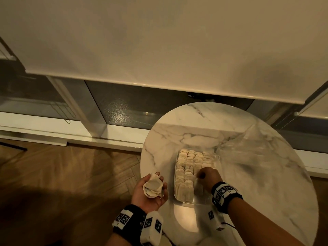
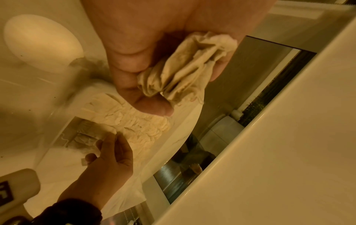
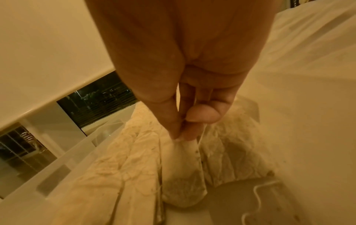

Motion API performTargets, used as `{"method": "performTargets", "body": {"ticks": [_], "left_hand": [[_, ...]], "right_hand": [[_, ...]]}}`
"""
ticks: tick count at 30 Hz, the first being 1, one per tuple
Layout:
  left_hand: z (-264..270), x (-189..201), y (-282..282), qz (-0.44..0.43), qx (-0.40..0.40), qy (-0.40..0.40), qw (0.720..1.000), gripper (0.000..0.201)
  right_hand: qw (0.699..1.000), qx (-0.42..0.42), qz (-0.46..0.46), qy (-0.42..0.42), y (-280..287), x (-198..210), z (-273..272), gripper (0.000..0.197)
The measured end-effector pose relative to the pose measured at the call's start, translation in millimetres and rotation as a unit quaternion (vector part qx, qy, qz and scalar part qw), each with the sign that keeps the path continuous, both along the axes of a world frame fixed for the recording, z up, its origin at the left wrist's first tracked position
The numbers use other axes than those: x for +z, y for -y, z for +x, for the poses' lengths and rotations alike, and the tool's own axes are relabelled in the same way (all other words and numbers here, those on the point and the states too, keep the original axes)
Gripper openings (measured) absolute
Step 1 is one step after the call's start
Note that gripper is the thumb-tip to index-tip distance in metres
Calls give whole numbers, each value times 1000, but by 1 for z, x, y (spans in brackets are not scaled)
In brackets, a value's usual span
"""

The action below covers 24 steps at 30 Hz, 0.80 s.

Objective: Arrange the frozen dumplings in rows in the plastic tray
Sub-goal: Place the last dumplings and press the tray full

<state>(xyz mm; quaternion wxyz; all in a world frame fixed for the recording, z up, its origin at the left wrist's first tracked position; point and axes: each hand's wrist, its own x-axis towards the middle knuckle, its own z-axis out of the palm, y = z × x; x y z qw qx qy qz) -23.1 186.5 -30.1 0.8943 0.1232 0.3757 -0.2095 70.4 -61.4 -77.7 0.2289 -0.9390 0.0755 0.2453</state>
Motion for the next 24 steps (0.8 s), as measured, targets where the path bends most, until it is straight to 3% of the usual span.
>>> {"method": "performTargets", "body": {"ticks": [8, 11, 15, 21, 24], "left_hand": [[8, 5, 21, 7, -43, -5, 999, 37], [12, 11, 32, 2, -73, 5, 997, 47], [20, 15, 43, -10, -96, 6, 995, 40], [27, 18, 55, -3, -120, 21, 993, 59], [29, 32, 65, -11, -128, 43, 991, 61]], "right_hand": [[981, -53, 145, 118, -15, 51, -40, 14], [974, 10, 170, 151, -35, 73, -58, 13], [965, 92, 114, 219, -43, 85, -55, 27], [945, 216, 108, 220, -42, 100, -61, 42], [943, 216, 97, 233, -43, 93, -68, 41]]}}
